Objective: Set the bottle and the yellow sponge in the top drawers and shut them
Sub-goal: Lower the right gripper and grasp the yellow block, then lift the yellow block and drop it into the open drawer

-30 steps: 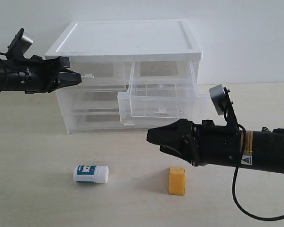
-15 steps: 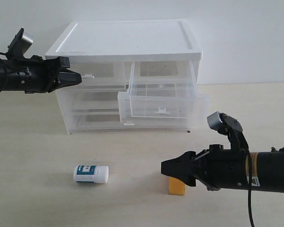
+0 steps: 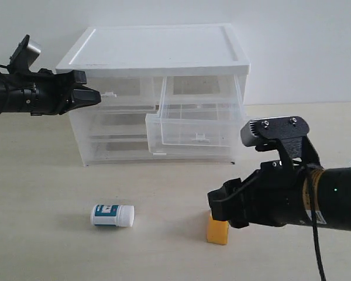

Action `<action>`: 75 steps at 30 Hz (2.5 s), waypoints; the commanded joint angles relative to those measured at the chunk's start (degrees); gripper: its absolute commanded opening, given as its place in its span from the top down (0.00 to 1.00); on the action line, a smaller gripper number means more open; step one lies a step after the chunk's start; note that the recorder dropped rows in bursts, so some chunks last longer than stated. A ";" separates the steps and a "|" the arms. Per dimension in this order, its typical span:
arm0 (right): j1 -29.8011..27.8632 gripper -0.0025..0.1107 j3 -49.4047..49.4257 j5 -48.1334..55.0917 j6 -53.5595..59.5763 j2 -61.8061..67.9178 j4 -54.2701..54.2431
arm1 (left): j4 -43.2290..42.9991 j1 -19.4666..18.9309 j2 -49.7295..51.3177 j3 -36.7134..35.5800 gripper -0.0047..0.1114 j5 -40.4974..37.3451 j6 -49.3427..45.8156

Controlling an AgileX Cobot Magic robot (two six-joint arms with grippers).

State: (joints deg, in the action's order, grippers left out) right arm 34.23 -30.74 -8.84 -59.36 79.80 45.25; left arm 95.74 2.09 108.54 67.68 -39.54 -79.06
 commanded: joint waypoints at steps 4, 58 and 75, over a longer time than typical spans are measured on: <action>2.33 0.47 -1.52 2.59 -0.09 7.27 -7.69 | 2.42 -0.22 0.10 1.01 0.93 2.93 0.04; 7.70 0.98 0.88 10.82 7.20 -0.06 -9.03 | 0.86 -0.22 0.10 1.01 0.93 2.67 0.27; 12.62 0.98 -12.65 15.89 9.74 -12.99 -9.64 | 0.86 -0.22 0.10 1.01 0.93 1.88 0.27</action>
State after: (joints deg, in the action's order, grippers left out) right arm 46.81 -39.35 4.51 -51.27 66.65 35.17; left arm 94.70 2.09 108.54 67.81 -39.54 -78.94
